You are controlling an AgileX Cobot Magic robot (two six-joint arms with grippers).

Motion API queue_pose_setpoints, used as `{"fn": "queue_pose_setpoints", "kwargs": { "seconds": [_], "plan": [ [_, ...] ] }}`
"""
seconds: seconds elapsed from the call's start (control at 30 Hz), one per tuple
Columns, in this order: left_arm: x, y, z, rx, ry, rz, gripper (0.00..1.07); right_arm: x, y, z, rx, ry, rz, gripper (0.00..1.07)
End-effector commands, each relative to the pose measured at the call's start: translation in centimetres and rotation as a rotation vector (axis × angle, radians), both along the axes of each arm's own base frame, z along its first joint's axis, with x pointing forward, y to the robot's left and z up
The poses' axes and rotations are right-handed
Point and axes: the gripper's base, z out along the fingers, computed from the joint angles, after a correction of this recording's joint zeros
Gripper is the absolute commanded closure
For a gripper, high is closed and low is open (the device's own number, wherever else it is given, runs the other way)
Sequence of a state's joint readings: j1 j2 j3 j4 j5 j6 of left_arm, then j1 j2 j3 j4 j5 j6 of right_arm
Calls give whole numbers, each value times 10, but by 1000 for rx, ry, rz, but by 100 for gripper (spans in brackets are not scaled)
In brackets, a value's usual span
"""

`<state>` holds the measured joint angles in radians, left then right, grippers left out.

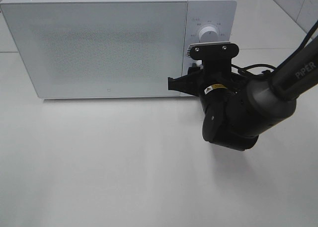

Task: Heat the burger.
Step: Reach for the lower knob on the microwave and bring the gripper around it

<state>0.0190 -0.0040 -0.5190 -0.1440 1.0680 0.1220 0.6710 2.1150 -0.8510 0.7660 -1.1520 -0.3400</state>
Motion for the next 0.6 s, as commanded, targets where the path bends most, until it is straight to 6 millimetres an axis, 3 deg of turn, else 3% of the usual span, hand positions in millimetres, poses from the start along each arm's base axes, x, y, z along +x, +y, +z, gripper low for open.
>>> {"fn": "queue_pose_setpoints", "kwargs": {
  "seconds": [0.03, 0.1, 0.47, 0.6],
  "plan": [
    [-1, -1, -1, -3, 1, -3, 7, 3, 1, 6, 0, -27, 9, 94],
    [-1, -1, -1, -3, 1, -3, 7, 3, 0, 7, -2, -43, 7, 107],
    [-1, -1, -1, -3, 1, -3, 7, 4, -1, 14, -11, -121, -8, 107],
    [-1, -1, -1, -3, 1, -3, 7, 4, 3, 17, 171, -141, 7, 107]
  ]
}}
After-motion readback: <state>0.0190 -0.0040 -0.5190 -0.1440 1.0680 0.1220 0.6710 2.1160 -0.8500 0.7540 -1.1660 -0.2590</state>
